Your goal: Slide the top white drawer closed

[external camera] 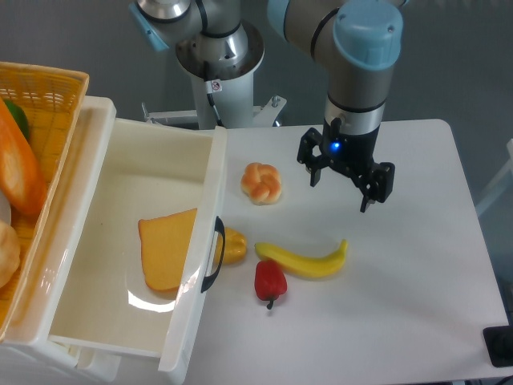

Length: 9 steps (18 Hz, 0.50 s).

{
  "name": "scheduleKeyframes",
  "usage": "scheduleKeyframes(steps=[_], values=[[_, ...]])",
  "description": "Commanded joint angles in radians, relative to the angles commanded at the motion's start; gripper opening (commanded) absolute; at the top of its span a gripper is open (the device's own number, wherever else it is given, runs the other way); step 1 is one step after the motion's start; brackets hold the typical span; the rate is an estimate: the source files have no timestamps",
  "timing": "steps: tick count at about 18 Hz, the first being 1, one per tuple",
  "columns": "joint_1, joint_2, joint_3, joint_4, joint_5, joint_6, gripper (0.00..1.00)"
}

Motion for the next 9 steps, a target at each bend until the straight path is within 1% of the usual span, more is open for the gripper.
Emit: scheduleKeyframes(steps=[1, 4, 7, 9], values=[[-0.003, -0.003, 0.0, 0.002, 0.0, -0.012, 1.0], [-0.011, -0.015, 0.002, 0.061, 0.002, -0.113, 1.0], [-0.012, -0.029, 0.008, 0.069, 0.002, -0.189, 1.0], [-0.012, -0.035, 0.008, 0.071, 0.003, -0.184, 1.0]])
